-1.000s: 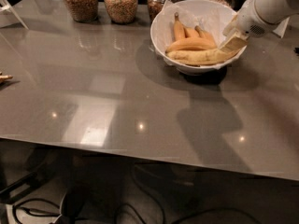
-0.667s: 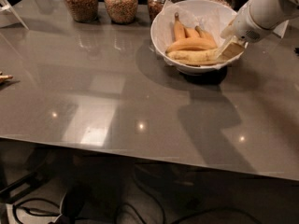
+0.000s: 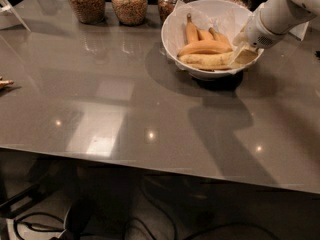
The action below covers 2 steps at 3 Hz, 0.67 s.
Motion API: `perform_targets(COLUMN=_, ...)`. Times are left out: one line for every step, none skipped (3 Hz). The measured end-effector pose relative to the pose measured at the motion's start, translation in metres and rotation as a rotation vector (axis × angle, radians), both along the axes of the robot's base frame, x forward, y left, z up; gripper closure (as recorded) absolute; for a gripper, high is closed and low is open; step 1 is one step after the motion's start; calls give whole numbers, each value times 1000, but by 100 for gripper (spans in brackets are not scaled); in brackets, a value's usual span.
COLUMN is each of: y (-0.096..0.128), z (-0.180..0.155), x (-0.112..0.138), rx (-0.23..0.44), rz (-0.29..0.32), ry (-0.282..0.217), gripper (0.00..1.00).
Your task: Pick banana from white bowl
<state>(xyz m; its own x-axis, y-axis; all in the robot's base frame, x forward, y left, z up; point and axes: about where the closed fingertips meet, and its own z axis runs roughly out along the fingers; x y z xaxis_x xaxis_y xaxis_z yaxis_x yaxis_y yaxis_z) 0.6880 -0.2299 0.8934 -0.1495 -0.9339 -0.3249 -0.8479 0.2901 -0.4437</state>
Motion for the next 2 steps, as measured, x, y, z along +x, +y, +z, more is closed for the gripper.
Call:
perform_targets(y=-1, z=-11, x=4, rx=-48, rz=15, ry=29, gripper=46)
perform_targets(y=0, z=-16, x=5, rx=-99, rz=40, ry=61, gripper=46)
